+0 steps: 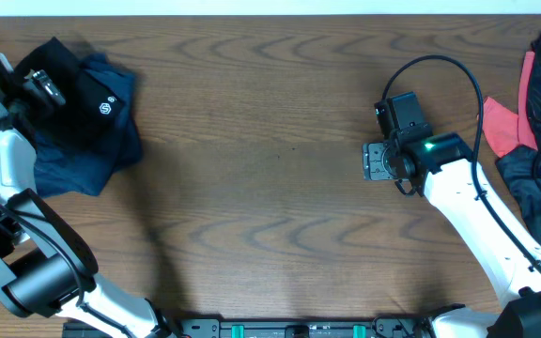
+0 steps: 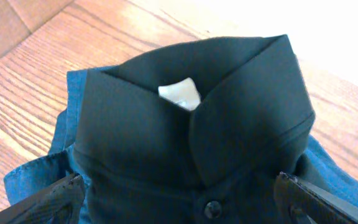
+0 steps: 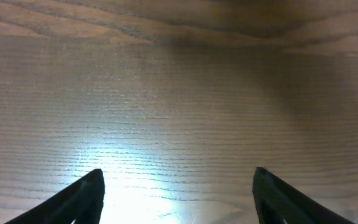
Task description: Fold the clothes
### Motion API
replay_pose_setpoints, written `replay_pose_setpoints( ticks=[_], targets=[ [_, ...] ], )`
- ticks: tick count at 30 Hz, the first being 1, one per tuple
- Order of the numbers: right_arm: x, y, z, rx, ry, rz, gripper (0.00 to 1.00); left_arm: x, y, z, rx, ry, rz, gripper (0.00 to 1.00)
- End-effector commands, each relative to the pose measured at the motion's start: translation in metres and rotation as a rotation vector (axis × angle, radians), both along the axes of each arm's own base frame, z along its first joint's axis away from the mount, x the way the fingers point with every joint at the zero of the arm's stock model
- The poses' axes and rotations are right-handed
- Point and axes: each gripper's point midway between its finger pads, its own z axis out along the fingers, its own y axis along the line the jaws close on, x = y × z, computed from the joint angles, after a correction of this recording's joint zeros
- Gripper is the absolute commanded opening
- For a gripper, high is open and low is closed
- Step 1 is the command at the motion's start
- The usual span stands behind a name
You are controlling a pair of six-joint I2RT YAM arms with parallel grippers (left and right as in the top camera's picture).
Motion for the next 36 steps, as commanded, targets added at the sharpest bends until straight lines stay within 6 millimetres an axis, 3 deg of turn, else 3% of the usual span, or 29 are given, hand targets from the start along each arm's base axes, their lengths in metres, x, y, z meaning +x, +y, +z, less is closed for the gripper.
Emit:
replay_pose_setpoints(
  ticks=[1, 6, 8, 11, 18, 20, 24, 27, 31, 33, 36],
  targets=[
    [0.001, -0.006, 0.004, -0.007, -0.012, -0.021, 0.8, 0.003, 0.0, 0.061, -0.011, -0.151, 0.056, 0.98],
    [0.002, -0.006, 0.004, -0.005, -0.017, -0.021, 0.92, 0.009, -0.031, 0.131, 0.011, -0.325, -0.034, 0.98],
    [0.004, -0.004, 0.004, 0.005, -0.021, -0.018, 0.99, 0.011, -0.052, 0.15, 0.018, -0.36, -0.082, 0.98],
    [0.009, 0.004, 0.007, 0.047, -0.041, -0.004, 0.99, 0.017, -0.093, 0.158, 0.0, -0.358, -0.163, 0.98],
    [0.039, 0.031, 0.024, 0.177, -0.172, 0.041, 0.99, 0.032, -0.241, 0.12, -0.09, -0.198, -0.466, 0.98],
    [0.048, 0.033, 0.031, 0.186, -0.217, 0.041, 0.99, 0.025, -0.285, 0.102, -0.09, -0.12, -0.572, 0.98],
    [0.062, 0.03, 0.041, 0.22, -0.284, -0.003, 0.99, -0.002, -0.342, 0.068, -0.121, 0.046, -0.694, 0.98],
    [0.069, 0.017, 0.044, 0.224, -0.306, -0.046, 0.99, -0.03, -0.351, 0.042, -0.14, 0.203, -0.698, 0.98],
    [0.065, -0.018, 0.046, 0.206, -0.293, -0.128, 0.99, -0.058, -0.315, 0.021, -0.059, 0.376, -0.563, 0.98],
    [0.057, -0.035, 0.05, 0.198, -0.282, -0.169, 0.99, -0.069, -0.296, 0.022, -0.021, 0.419, -0.506, 0.98],
    [0.041, -0.056, 0.063, 0.186, -0.283, -0.214, 0.99, -0.083, -0.286, 0.036, -0.013, 0.417, -0.481, 0.98]
  ],
)
